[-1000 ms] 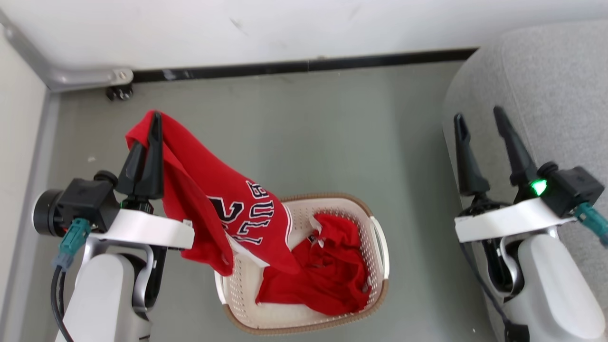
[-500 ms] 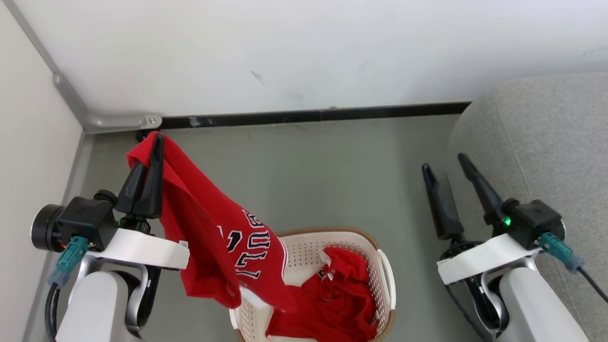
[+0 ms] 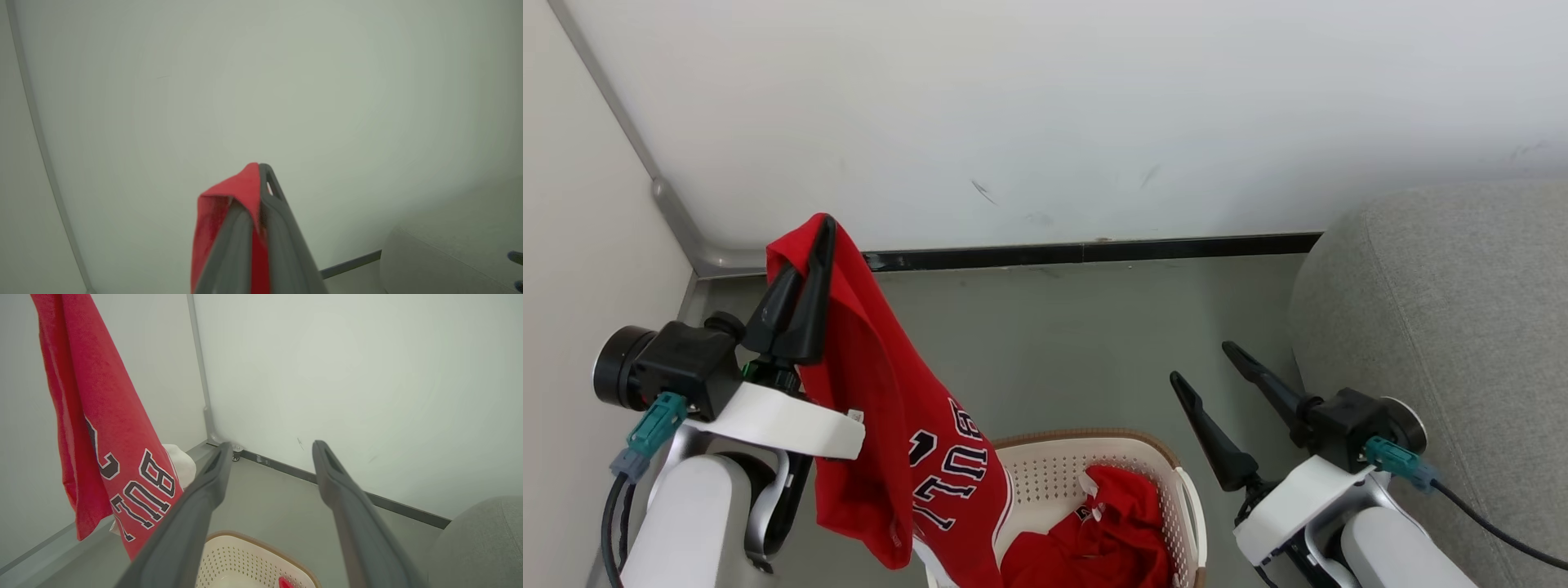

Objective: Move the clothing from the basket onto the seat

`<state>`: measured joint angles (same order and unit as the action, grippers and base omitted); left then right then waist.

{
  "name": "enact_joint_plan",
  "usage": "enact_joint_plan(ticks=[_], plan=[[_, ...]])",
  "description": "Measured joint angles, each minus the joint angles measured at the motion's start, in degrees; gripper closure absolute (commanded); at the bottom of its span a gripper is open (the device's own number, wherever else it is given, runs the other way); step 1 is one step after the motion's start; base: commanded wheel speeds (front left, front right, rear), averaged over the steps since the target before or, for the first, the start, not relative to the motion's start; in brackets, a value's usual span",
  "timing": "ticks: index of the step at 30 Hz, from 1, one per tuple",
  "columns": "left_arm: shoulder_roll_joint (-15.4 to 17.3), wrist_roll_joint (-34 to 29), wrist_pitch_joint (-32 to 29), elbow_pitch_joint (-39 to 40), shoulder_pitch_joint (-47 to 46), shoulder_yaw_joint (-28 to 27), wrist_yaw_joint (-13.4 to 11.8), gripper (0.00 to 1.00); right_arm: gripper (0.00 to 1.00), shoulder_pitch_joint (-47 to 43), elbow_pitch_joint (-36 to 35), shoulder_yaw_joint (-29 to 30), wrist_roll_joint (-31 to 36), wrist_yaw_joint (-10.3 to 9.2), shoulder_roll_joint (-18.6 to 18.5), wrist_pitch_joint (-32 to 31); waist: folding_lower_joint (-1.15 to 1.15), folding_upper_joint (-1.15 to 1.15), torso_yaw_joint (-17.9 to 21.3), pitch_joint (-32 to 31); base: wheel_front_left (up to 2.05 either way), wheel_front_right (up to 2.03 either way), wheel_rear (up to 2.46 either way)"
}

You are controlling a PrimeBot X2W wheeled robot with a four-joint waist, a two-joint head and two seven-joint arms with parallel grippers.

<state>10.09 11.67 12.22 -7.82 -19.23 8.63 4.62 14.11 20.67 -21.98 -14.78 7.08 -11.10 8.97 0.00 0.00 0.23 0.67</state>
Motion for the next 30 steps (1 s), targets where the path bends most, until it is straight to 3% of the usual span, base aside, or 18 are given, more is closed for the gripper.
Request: enact_joint_plan(ticks=[12, 30], plan=[[0.1, 1.4, -3.2, 1.1, -2.6, 5.3, 2.0, 1.00, 0.00, 0.0, -1.1, -9.0, -5.2, 0.00, -4.6, -4.2, 0.00, 0.00, 1.1, -2.3, 0.00, 0.00, 0.00], [-1.7, 4.3, -5.7, 5.7, -9.2, 14.0, 2.5, 1.00, 0.00, 4.1, -1.5, -22.5, -11.0, 0.01, -9.8, -7.5, 0.00, 0.00, 2.0, -3.1, 0.00, 0.00, 0.00]])
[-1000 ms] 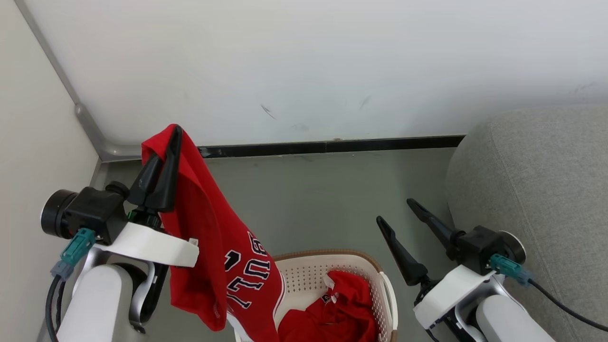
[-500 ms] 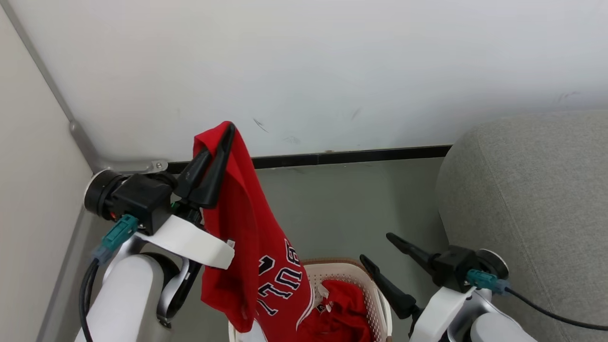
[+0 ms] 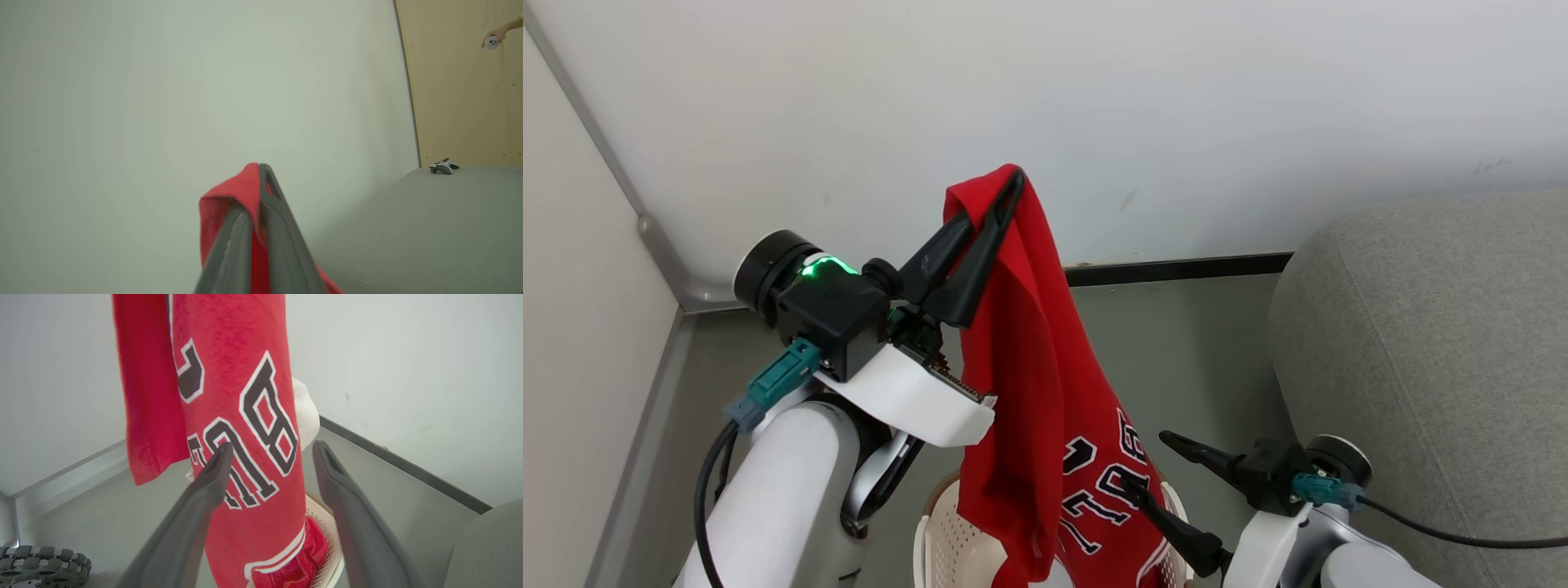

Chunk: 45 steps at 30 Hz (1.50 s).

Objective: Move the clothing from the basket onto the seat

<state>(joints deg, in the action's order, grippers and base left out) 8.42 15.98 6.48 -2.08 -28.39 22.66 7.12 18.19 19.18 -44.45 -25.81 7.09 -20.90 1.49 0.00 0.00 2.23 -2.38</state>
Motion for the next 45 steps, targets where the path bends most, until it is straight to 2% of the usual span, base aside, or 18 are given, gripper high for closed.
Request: enact_joint_plan(ticks=[14, 22, 37, 38, 39, 40, 41, 43, 44, 45], plan=[[-0.1, 2.1, -1.5, 1.6, -2.6, 3.5, 0.0, 1.00, 0.00, 5.5, -0.3, -9.5, -5.3, 0.04, -1.8, 0.4, 0.00, 0.00, -0.9, 0.2, 0.00, 0.00, 0.00], [0.3, 3.6, -1.8, 2.0, -3.7, 4.3, 0.0, 1.00, 0.00, 9.3, 1.9, -11.4, -7.0, 0.04, -2.0, 1.3, 0.00, 0.00, -1.5, 0.2, 0.00, 0.00, 0.00], [0.5, 5.3, -2.4, 2.2, -4.9, 5.6, 0.0, 1.00, 0.00, 14.0, 8.8, -15.6, -9.8, 0.04, 2.2, 3.6, 0.00, 0.00, -2.6, 0.9, 0.00, 0.00, 0.00], [0.5, 5.5, -2.4, 2.2, -4.9, 5.6, 0.0, 1.00, 0.05, 14.1, 9.2, -16.0, -10.1, 0.04, 2.5, 3.6, 0.00, 0.00, -2.7, 1.0, 0.00, 0.00, 0.00], [0.5, 5.6, -2.4, 2.2, -4.9, 5.7, 0.0, 1.00, 0.27, 14.2, 9.6, -16.5, -10.1, 0.04, 2.7, 3.8, 0.00, 0.00, -2.8, 1.0, 0.00, 0.00, 0.00], [0.5, 5.6, -2.4, 2.2, -4.9, 5.7, 0.0, 1.00, 0.27, 14.5, 10.1, -17.0, -10.3, 0.04, 2.9, 4.2, 0.00, 0.00, -2.8, 1.0, 0.00, 0.00, 0.00], [0.5, 5.6, -2.4, 2.2, -4.9, 5.7, 0.0, 1.00, 0.47, 14.7, 10.6, -17.3, -10.5, 0.04, 3.1, 4.3, 0.00, 0.00, -2.9, 1.0, 0.00, 0.00, 0.00], [0.6, 5.7, -2.4, 2.2, -4.9, 5.7, 0.0, 1.00, 0.59, 15.1, 11.3, -17.7, -11.0, 0.04, 3.3, 4.8, 0.00, 0.00, -3.0, 1.1, 0.00, 0.00, 0.00], [0.6, 5.7, -2.4, 2.2, -4.9, 5.7, 0.0, 1.00, 0.69, 15.4, 11.7, -18.1, -11.2, 0.04, 3.4, 5.2, 0.00, 0.00, -3.0, 1.1, 0.00, 0.00, 0.00], [0.7, 5.9, -2.4, 2.2, -4.9, 5.7, 0.0, 1.00, 0.87, 15.7, 12.1, -18.5, -11.3, 0.04, 3.5, 5.6, 0.00, 0.00, -3.0, 1.2, 0.00, 0.00, 0.00]])
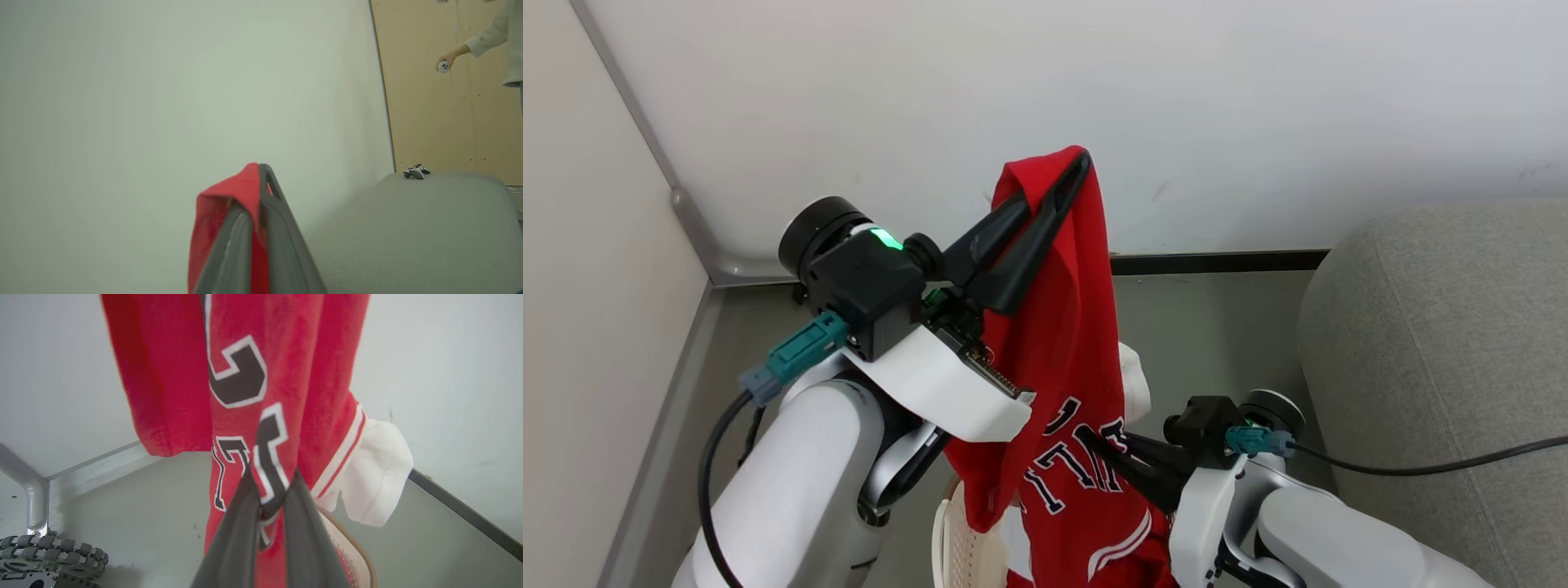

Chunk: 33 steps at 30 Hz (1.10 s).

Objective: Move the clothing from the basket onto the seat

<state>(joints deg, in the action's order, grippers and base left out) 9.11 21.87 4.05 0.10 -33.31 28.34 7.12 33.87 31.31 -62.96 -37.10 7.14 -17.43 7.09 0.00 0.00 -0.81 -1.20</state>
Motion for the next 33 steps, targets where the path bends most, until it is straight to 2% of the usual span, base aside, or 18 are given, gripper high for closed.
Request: enact_joint_plan(ticks=[1, 7, 15, 19, 27, 29, 30, 32, 33], plan=[[0.0, 0.3, 0.0, 0.0, 0.0, -0.1, 0.0, 1.00, 1.00, 0.4, 0.2, -0.4, -0.2, 0.00, 0.1, 0.4, 0.00, 0.00, 0.0, 0.0, 0.00, 0.00, 0.00], [1.1, 1.6, 0.0, -1.5, 0.0, -1.7, 0.0, 1.00, 1.00, 1.6, 1.0, -0.8, -1.4, 0.00, 0.9, 3.1, 0.00, 0.00, 0.3, 0.3, 0.00, 0.00, 0.00], [2.7, 2.9, 0.0, -6.2, 2.8, -4.0, -0.2, 1.00, 1.00, 1.4, 0.8, -0.6, -3.6, 0.00, -0.6, 5.1, 0.00, 0.00, 1.5, 0.5, 0.00, 0.00, 0.00], [3.5, 3.1, 0.0, -8.7, 5.2, -4.1, -0.6, 1.00, 1.00, -0.1, 0.2, 3.4, -6.8, 0.00, -2.3, 6.2, 0.00, 0.00, 2.6, 0.6, 0.00, 0.00, 0.00], [3.3, 3.2, 1.1, -11.2, 7.3, -4.1, -0.7, 1.00, 1.00, -1.4, -0.7, 10.3, -8.4, 0.00, -5.1, 6.8, 0.00, 0.00, 4.6, 0.8, 0.00, 0.00, 0.00], [3.2, 3.2, 1.5, -11.6, 7.6, -4.0, -0.8, 0.92, 1.00, -1.8, -1.4, 11.6, -8.6, 0.00, -5.4, 6.8, 0.00, 0.00, 5.1, 0.8, 0.00, 0.00, 0.00], [3.1, 3.2, 1.6, -11.8, 7.7, -4.0, -0.7, 0.75, 1.00, -2.2, -1.6, 12.3, -8.6, 0.00, -5.4, 6.9, 0.00, 0.00, 5.4, 0.8, 0.00, 0.00, 0.00], [2.8, 3.2, 1.9, -12.0, 7.8, -3.9, -0.8, 0.53, 1.00, -2.6, -1.7, 13.0, -8.7, 0.00, -5.8, 6.9, 0.00, 0.00, 5.9, 0.8, 0.00, 0.00, 0.00], [2.6, 3.2, 2.2, -12.1, 7.8, -3.8, -0.8, 0.32, 1.00, -2.7, -1.7, 13.5, -8.7, 0.00, -5.9, 6.9, 0.00, 0.00, 6.1, 0.8, 0.00, 0.00, 0.00]])
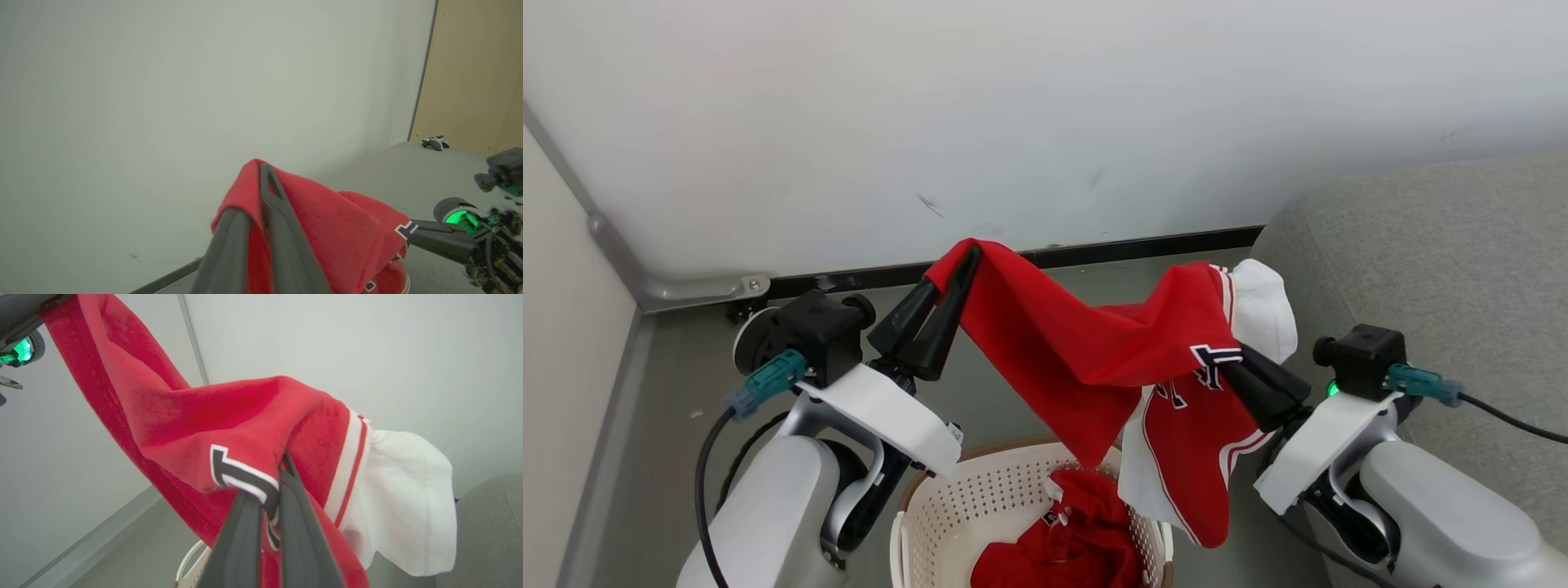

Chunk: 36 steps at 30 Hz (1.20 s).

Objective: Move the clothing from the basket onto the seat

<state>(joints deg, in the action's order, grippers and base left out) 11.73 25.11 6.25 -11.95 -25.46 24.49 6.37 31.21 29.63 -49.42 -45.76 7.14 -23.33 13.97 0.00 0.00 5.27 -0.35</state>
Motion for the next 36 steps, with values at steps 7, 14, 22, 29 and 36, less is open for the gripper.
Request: enact_joint_plan(ticks=[7, 14, 22, 29, 36], plan=[[-1.1, 1.0, 1.0, -0.8, 1.2, 0.6, 0.0, 0.00, 1.00, -0.9, -2.1, 6.3, 0.0, 0.00, -0.1, 0.2, 0.00, 0.00, 1.2, 0.1, 0.00, 0.00, 0.00], [-1.4, 1.5, 1.7, -2.2, 3.3, 1.6, 0.0, 0.00, 1.00, -2.6, -2.9, 12.8, 0.2, 0.00, -0.7, 0.2, 0.00, 0.00, 1.8, 0.0, 0.00, 0.00, 0.00], [-0.9, 1.9, 1.9, -4.4, 5.6, 1.8, 0.0, 0.00, 1.00, -4.7, -3.3, 21.1, 1.4, -0.01, -2.3, 0.2, 0.00, 0.00, 2.4, -0.1, 0.00, 0.00, 0.00], [-0.3, 2.0, 2.9, -5.0, 6.6, 1.3, 0.0, 0.00, 1.00, -6.8, -4.5, 25.1, 3.6, -0.01, -3.3, 0.3, 0.00, 0.00, 2.9, 0.0, 0.00, 0.00, 0.00], [-0.3, 1.9, 3.8, -4.7, 6.6, 2.6, 0.2, 0.00, 1.00, -10.2, -5.2, 28.6, 4.8, -0.01, -3.1, 0.3, 0.00, 0.00, 3.5, 0.1, 0.00, 0.00, 0.00]])
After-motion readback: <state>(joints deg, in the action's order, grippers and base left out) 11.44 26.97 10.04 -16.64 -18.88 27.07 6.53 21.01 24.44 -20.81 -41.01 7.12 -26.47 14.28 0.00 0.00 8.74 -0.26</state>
